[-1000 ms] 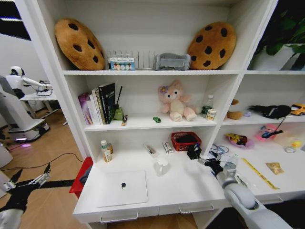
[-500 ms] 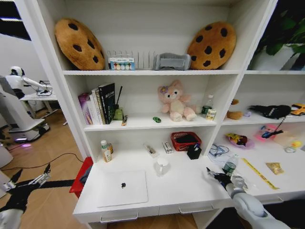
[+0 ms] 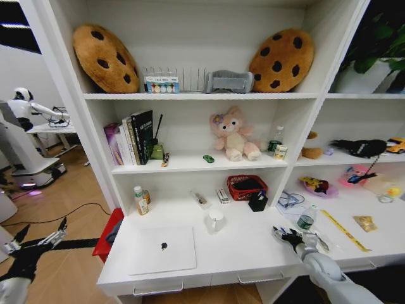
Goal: Organize the objects on the table.
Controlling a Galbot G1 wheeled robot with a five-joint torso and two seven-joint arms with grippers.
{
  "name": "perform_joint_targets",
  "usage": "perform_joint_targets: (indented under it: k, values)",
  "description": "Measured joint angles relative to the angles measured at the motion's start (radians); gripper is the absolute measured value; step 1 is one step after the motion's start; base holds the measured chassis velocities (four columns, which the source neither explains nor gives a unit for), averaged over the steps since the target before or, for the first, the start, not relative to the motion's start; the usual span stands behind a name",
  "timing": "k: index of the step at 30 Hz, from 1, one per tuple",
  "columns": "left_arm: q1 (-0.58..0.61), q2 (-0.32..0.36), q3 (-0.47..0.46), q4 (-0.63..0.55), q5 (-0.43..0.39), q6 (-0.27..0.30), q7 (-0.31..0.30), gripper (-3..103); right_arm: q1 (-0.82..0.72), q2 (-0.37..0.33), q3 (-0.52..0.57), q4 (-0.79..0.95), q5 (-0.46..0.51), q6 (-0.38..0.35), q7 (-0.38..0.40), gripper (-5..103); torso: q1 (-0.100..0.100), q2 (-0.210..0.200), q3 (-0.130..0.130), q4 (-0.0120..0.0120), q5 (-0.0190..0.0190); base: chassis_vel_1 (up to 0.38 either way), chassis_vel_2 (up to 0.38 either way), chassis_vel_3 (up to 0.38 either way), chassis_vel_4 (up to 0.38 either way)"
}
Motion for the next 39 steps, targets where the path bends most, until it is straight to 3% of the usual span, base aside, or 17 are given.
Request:
perform_joint_targets:
  k: [1, 4, 8, 11, 13, 14, 16, 25, 27, 28, 30, 31, 33, 39]
  values:
    - [0.0, 0.0, 0.0, 0.0, 0.0, 0.0, 0.0, 100, 0.0, 0.0, 0.0, 0.0, 0.0, 0.0, 0.0, 72, 0.0, 0.0, 0.0, 0.0, 0.0, 0.0, 0.0, 0.0, 0.0]
    - [0.0, 0.0, 0.0, 0.0, 0.0, 0.0, 0.0, 100, -0.002, 0.004, -0.001, 0.005, -0.005, -0.001, 0.009, 56, 0.0, 0.0, 0.0, 0.0001, -0.0001, 0.0, 0.0, 0.0, 0.0]
    - [0.0, 0.0, 0.0, 0.0, 0.0, 0.0, 0.0, 100, 0.001, 0.008, -0.001, 0.0, -0.006, 0.0, 0.02, 44, 0.0, 0.0, 0.0, 0.0, 0.0001, 0.0, 0.0, 0.0, 0.0]
    - [0.0, 0.0, 0.0, 0.0, 0.0, 0.0, 0.0, 100, 0.001, 0.008, 0.003, -0.002, -0.006, 0.001, 0.029, 28, 0.0, 0.0, 0.0, 0.0, 0.0001, 0.0, 0.0, 0.0, 0.0]
    - [0.0, 0.0, 0.0, 0.0, 0.0, 0.0, 0.0, 100, 0.001, 0.008, 0.003, 0.0, -0.007, 0.001, 0.032, 28, 0.0, 0.0, 0.0, 0.0, 0.0002, 0.0, 0.0, 0.0, 0.0]
    - [0.0, 0.0, 0.0, 0.0, 0.0, 0.0, 0.0, 100, 0.001, 0.01, 0.004, 0.006, -0.01, 0.002, 0.036, 18, 0.0, 0.0, 0.0, -0.0001, 0.0003, 0.0, 0.0, 0.0, 0.0]
    - [0.0, 0.0, 0.0, 0.0, 0.0, 0.0, 0.0, 100, 0.0, 0.012, 0.005, 0.015, -0.013, 0.002, 0.04, 14, 0.0, 0.0, 0.0, -0.0001, 0.0004, 0.0, 0.0, 0.0, 0.0]
    - [0.0, 0.0, 0.0, 0.0, 0.0, 0.0, 0.0, 100, 0.011, 0.015, 0.009, 0.066, -0.105, 0.053, 0.045, 13, 0.0, 0.0, 0.0, -0.0002, 0.0002, 0.0, 0.0, 0.0, 0.0]
    - [0.0, 0.0, 0.0, 0.0, 0.0, 0.0, 0.0, 100, 0.044, 0.022, 0.005, 0.076, -0.192, 0.122, 0.024, 13, 0.0, 0.0, 0.0, -0.0002, -0.0001, 0.0, 0.0, 0.0, 0.0]
    - [0.0, 0.0, 0.0, 0.0, 0.0, 0.0, 0.0, 100, 0.044, 0.022, 0.005, 0.076, -0.192, 0.122, 0.024, 13, 0.0, 0.0, 0.0, -0.0002, -0.0001, 0.0, 0.0, 0.0, 0.0]
    - [0.0, 0.0, 0.0, 0.0, 0.0, 0.0, 0.0, 100, 0.111, 0.032, -0.015, 0.06, -0.314, 0.259, -0.028, 13, 0.0, 0.0, 0.0, 0.0, -0.0002, 0.0, 0.0, 0.0, 0.0]
    - [0.0, 0.0, 0.0, 0.0, 0.0, 0.0, 0.0, 100, 0.111, 0.032, -0.015, 0.06, -0.314, 0.259, -0.028, 13, 0.0, 0.0, 0.0, 0.0, -0.0002, 0.0, 0.0, 0.0, 0.0]
    - [0.0, 0.0, 0.0, 0.0, 0.0, 0.0, 0.0, 100, 0.166, 0.04, -0.037, 0.038, -0.39, 0.351, -0.074, 13, 0.0, 0.0, 0.0, 0.0001, -0.0001, 0.0, 0.0, 0.0, 0.0]
    - [0.0, 0.0, 0.0, 0.0, 0.0, 0.0, 0.0, 100, 0.275, 0.063, -0.088, -0.031, -0.509, 0.438, -0.111, 13, 0.0, 0.0, 0.0, 0.0001, 0.0002, 0.0, 0.0, 0.0, 0.0]
